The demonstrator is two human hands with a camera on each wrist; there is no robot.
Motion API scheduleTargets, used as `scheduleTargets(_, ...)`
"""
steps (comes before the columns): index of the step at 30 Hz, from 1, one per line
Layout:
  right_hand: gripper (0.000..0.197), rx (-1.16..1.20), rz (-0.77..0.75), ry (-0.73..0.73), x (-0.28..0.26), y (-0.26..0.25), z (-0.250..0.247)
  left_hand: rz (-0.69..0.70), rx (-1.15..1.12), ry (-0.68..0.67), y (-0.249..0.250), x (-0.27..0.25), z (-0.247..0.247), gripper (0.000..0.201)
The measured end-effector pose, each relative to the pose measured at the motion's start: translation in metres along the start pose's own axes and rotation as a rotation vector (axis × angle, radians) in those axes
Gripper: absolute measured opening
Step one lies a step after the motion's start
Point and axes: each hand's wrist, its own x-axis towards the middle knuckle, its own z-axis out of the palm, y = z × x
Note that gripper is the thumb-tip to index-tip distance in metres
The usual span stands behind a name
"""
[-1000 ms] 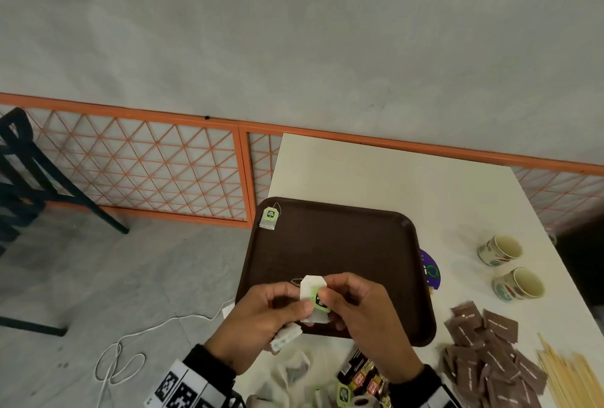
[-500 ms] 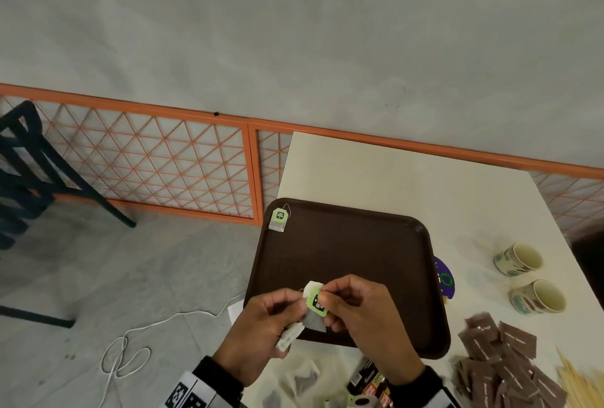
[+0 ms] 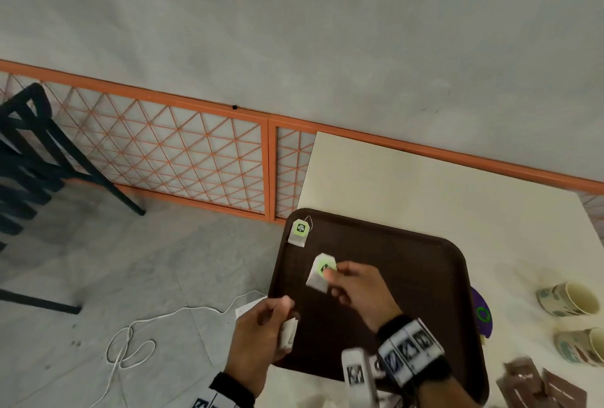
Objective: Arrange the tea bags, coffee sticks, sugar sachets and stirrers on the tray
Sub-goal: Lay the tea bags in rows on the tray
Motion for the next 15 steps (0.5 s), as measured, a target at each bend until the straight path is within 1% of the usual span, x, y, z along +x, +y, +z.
scheduleTargets(2,0.007,-0.026,-0.011,0.058,0.046,-0.013,0.000,-0.045,-0.001,0.028,-0.002,0.004,-0.014,0.023)
scheduleTargets(4,0.007,-0.056,0.000,0.073,0.084,-0.023,0.003,-0.082,0.001,0.022,-0.002,0.005,-0.029,0.022)
scheduleTargets(7,0.017,-0.160,0.014,0.123,0.122,-0.024,0.008,-0.113,0.009,-0.009,-0.002,0.007,-0.045,0.016)
scheduleTargets(10,0.022,-0.252,0.002,0.191,0.138,-0.024,0.012,-0.094,0.001,-0.099,0.002,0.012,-0.047,0.014)
scheduleTargets(12,0.021,-0.278,-0.019,0.240,0.141,-0.025,0.013,-0.070,0.037,-0.148,0.010,0.023,-0.034,0.014)
scheduleTargets(15,0.019,-0.302,-0.027,0.288,0.143,-0.023,0.012,-0.021,0.104,-0.172,0.022,0.063,-0.002,0.028)
